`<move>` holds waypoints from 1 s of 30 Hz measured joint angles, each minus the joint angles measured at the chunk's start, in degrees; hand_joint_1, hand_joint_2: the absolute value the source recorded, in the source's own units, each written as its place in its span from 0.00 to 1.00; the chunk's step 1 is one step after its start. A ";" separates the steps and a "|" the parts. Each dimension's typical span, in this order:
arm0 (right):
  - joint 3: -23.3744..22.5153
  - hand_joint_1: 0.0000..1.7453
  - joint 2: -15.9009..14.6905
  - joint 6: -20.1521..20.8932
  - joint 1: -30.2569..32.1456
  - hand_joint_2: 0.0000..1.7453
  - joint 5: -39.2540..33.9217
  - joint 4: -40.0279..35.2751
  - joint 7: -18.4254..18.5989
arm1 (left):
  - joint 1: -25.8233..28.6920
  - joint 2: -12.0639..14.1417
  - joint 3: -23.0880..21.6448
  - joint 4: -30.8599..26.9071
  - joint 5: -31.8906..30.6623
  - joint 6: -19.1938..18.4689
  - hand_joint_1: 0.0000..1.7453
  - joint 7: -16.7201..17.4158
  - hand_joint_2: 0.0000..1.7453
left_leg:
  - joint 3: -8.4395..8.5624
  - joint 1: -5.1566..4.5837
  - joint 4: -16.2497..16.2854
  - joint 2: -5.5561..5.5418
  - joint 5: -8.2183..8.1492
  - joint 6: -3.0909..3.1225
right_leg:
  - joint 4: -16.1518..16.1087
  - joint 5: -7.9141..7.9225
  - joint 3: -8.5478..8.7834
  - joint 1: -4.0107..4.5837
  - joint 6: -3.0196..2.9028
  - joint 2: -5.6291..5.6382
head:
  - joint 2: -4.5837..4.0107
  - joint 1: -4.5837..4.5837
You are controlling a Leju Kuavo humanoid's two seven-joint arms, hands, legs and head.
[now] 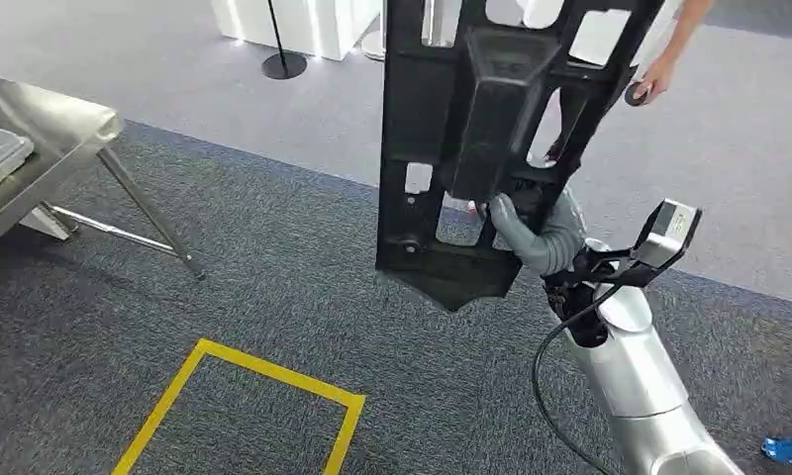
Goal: Take the parts from the cabinet and place them on the table.
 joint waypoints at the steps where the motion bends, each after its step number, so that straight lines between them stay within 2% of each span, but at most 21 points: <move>1: -0.53 1.00 0.38 0.22 -1.40 1.00 0.62 1.86 -0.64 | -0.06 0.00 0.00 0.00 0.02 0.02 0.00 0.00 1.00 | -0.48 -0.31 0.52 -0.43 -0.08 -0.38 | -1.40 -0.65 0.54 -0.06 -0.09 1.44 | 0.00 -0.02; 4: -2.98 1.00 0.64 0.66 -3.16 1.00 3.53 6.84 -2.50 | 0.16 0.00 0.00 0.00 0.02 0.02 0.00 -0.11 1.00 | -0.93 0.34 0.06 -2.24 0.46 -1.43 | -1.25 -0.51 0.45 0.53 -0.71 -0.28 | 0.00 -0.02; 5: -3.52 1.00 0.64 0.79 -3.34 1.00 4.51 7.90 -2.89 | 0.14 0.07 0.00 0.00 0.00 0.02 0.00 -0.17 1.00 | -1.18 -0.03 0.16 -2.40 0.36 -1.65 | -1.67 -0.30 0.62 -0.10 -1.09 -1.12 | 0.00 -0.02; 6: -3.81 1.00 0.46 0.85 -3.49 1.00 5.21 8.41 -3.06 | 0.15 0.02 0.00 0.00 -0.04 0.02 0.00 -0.17 1.00 | -1.44 -0.15 1.08 0.60 -0.30 -1.95 | -1.99 -0.21 0.88 -0.06 -1.35 -1.74 | 0.00 -0.02; 7: -4.20 1.00 0.40 0.90 -3.50 1.00 5.71 8.80 -3.30 | 0.14 0.02 0.00 0.00 -0.13 0.02 0.00 -0.17 1.00 | -2.73 -0.07 3.98 2.56 -2.20 -2.27 | -2.04 -0.29 0.95 0.02 -1.85 -2.45 | 0.00 -0.02; 9: -4.94 1.00 0.35 0.90 -3.39 1.00 6.37 9.39 -3.48 | -0.25 0.28 0.04 -0.07 -0.13 -0.07 0.00 -0.28 1.00 | -6.37 0.12 12.34 3.38 -6.11 -2.69 | -1.98 -0.46 1.04 0.20 -2.09 -3.80 | 0.00 -0.02; 11: -5.34 1.00 0.35 0.90 -3.09 1.00 6.87 9.91 -3.39 | -0.68 0.28 0.04 -0.07 -0.13 -0.15 0.00 -0.28 1.00 | -8.47 0.16 17.34 3.47 -7.02 -2.90 | -1.93 -0.61 1.11 0.26 -2.13 -5.23 | 0.00 -0.02; 12: -5.51 1.00 0.35 0.92 -2.96 1.00 7.17 10.05 -3.26 | -0.66 0.28 0.04 -0.07 -0.17 -0.18 0.00 -0.26 1.00 | -7.55 0.23 15.57 3.62 -5.50 -2.87 | -1.87 -0.74 1.18 0.31 -2.08 -5.83 | 0.00 -0.02; 14: -5.60 1.00 0.35 1.03 -2.98 1.00 7.24 10.04 -3.22 | -0.52 0.28 0.02 -0.07 -0.20 -0.15 0.00 -0.17 1.00 | -2.90 0.26 6.45 5.04 -0.60 -2.46 | -1.79 -1.08 1.56 0.35 -1.90 -6.89 | 0.00 -0.02; 15: -5.62 1.00 0.35 1.16 -2.99 1.00 7.24 10.04 -3.20 | -0.31 0.28 0.02 -0.07 -0.20 -0.11 0.00 -0.06 1.00 | -0.87 0.18 1.83 6.83 0.69 -2.12 | -1.81 -1.27 1.91 0.47 -1.72 -7.40 | 0.00 -0.02; 16: -5.75 1.00 0.35 1.40 -3.02 1.00 7.24 10.04 -3.11 | -0.26 0.31 0.02 -0.07 -0.15 -0.09 0.00 -0.13 1.00 | -0.30 -0.70 1.14 9.03 -0.23 -1.77 | -1.90 -1.28 1.97 0.87 -1.46 -7.87 | 0.00 -0.02; 17: -6.04 1.00 0.35 1.62 -3.05 1.00 7.24 10.09 -3.04 | -0.32 0.33 0.02 -0.07 -0.07 -0.09 0.00 -0.22 1.00 | 0.03 -0.75 -0.20 8.61 -0.60 -1.16 | -1.83 -1.23 1.73 1.01 -1.09 -8.34 | 0.00 -0.02; 20: -6.04 1.00 0.42 2.14 -3.35 1.00 7.30 10.37 -2.89 | 0.04 0.24 0.04 -0.07 0.17 0.04 0.00 -0.48 1.00 | -0.21 -0.61 -0.59 6.55 -0.14 -0.40 | -2.19 -1.35 2.22 1.17 -0.33 -10.46 | 0.00 -0.02; 21: -6.06 1.00 0.44 2.32 -3.51 1.00 7.30 10.42 -2.89 | 0.08 0.13 0.04 -0.07 0.17 0.07 0.00 -0.50 1.00 | 0.32 -0.15 -1.18 6.00 0.25 -0.12 | -1.71 -1.99 2.37 0.83 0.11 -9.16 | 0.00 -0.02; 22: -6.10 1.00 0.77 2.36 -3.70 1.00 7.35 10.50 -2.91 | 0.06 0.11 0.04 -0.06 0.15 0.11 0.00 -0.50 1.00 | 0.36 -0.10 -1.36 5.44 0.43 0.19 | 0.37 -3.47 1.37 0.71 0.23 -6.14 | 0.00 -0.02; 23: -6.28 1.00 0.92 2.32 -3.80 1.00 7.33 10.57 -2.93 | -0.03 0.11 0.07 -0.07 0.15 0.20 0.00 -0.50 1.00 | 0.25 -0.06 -1.35 4.95 0.51 0.32 | 4.61 -5.73 -0.73 0.69 0.30 -4.39 | 0.00 0.00; 25: -6.49 1.00 1.31 2.30 -3.68 1.00 7.33 10.94 -2.89 | 0.09 0.02 0.07 -0.04 0.15 0.20 0.00 -0.50 1.00 | 0.22 -0.12 -1.28 3.53 0.54 0.37 | 14.04 -9.23 -5.53 0.72 0.49 -3.49 | 0.00 -0.02; 26: -6.52 1.00 1.49 2.30 -3.59 1.00 7.33 11.14 -2.89 | 0.21 0.00 0.07 -0.04 0.15 0.20 0.00 -0.50 1.00 | 0.21 -0.12 -1.20 2.85 0.54 0.37 | 16.03 -9.15 -6.78 0.73 0.52 -3.44 | 0.00 -0.02; 27: -6.50 1.00 1.55 2.32 -3.56 1.00 7.33 11.31 -2.89 | 0.30 0.00 0.07 -0.06 0.15 0.20 0.00 -0.50 1.00 | 0.26 -0.12 -1.11 2.06 0.53 0.35 | 15.08 -7.65 -6.63 0.70 0.49 -3.40 | 0.00 0.00; 29: -6.52 1.00 1.60 2.30 -3.69 1.00 7.33 11.42 -2.89 | 0.24 -0.02 0.07 -0.04 0.15 0.20 0.00 -0.50 1.00 | 0.37 -0.05 -0.79 0.53 0.38 0.13 | 6.57 -2.13 -3.00 0.54 0.31 -2.94 | 0.00 0.00; 30: -6.54 1.00 1.66 2.32 -3.80 1.00 7.33 11.42 -2.89 | 0.23 -0.04 0.07 -0.04 0.13 0.20 0.00 -0.52 1.00 | 0.30 -0.02 -0.51 -0.17 0.17 -0.13 | 1.19 0.58 -0.64 0.27 0.24 -1.22 | 0.00 0.00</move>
